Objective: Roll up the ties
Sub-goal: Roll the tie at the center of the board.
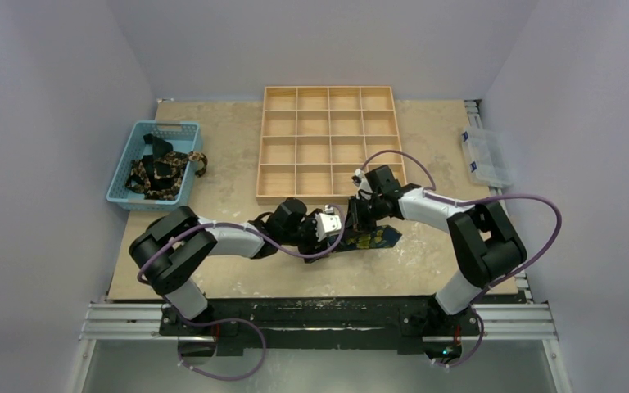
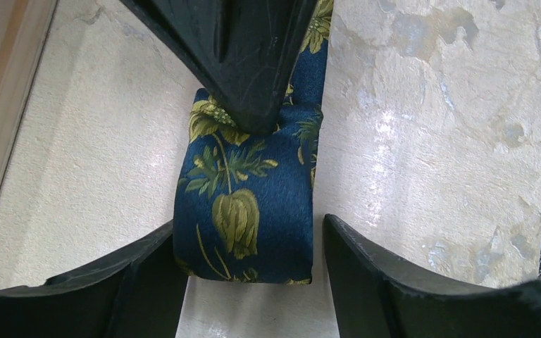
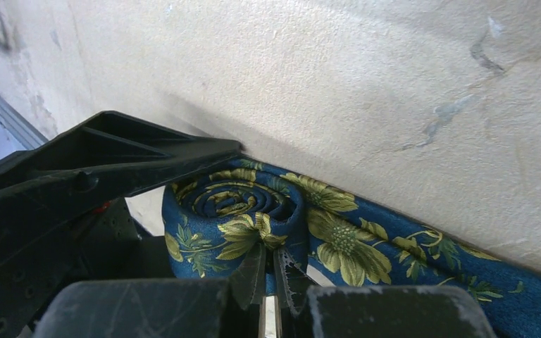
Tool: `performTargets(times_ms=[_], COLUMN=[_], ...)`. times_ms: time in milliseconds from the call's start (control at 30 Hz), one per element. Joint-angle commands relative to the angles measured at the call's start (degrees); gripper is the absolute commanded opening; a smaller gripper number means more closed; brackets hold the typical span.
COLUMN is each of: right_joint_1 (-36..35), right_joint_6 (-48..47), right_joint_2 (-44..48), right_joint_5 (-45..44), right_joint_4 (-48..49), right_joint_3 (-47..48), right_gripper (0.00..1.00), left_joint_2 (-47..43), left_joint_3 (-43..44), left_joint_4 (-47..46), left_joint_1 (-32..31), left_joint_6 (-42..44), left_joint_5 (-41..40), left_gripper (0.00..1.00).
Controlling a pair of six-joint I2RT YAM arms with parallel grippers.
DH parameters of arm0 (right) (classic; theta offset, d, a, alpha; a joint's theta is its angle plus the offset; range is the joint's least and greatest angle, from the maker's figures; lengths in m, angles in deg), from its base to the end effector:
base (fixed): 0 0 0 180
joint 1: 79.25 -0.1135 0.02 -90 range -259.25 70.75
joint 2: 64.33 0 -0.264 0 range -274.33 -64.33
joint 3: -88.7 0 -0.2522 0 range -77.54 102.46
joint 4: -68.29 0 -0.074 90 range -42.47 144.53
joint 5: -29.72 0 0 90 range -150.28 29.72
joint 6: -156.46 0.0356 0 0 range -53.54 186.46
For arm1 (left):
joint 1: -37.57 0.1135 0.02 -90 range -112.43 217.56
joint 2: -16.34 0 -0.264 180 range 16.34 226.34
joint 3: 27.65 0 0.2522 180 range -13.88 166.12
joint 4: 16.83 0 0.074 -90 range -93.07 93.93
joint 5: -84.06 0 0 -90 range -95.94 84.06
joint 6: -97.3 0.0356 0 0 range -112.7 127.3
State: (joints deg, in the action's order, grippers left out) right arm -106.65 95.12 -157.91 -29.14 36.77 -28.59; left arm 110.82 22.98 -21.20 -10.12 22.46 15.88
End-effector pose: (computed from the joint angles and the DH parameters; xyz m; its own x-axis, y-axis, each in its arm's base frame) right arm 0.2591 0.1550 0.1550 -0.9813 -0.0463 -0.1869 -0.1550 0.7656 0.6244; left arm 0.1956 -0.2345 0.1339 -0.1831 0.5618 -0.8068 0.9610 0.2754 -0.0263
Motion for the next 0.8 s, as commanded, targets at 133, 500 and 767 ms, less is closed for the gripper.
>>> performTargets(times_ms=[133, 500, 767], right_joint_1=[-0.1, -0.1, 0.3], right_joint_6=[-3.5, -3.9, -2.6], right_joint_2=[-1.9, -2.7, -0.2], right_joint_5=[-7.3, -7.1, -0.2], right_joint_4=[-3.3, -2.4, -3.2], right_joint_3=[-0.1, 1.7, 6.1], right_gripper=[0.00, 0.00, 0.27], left_joint_2=[4.3, 4.2, -1.1], left_joint_3=[-1.5, 1.3, 4.3], left_joint_4=[-13.4, -8.6, 14.3], left_joint_1=[0.3, -0.7, -0.8], left_joint_6=[-6.3, -4.0, 4.9], left_joint_5=[2.8, 0.7, -5.6], left_gripper=[0.56, 0.26, 0.05])
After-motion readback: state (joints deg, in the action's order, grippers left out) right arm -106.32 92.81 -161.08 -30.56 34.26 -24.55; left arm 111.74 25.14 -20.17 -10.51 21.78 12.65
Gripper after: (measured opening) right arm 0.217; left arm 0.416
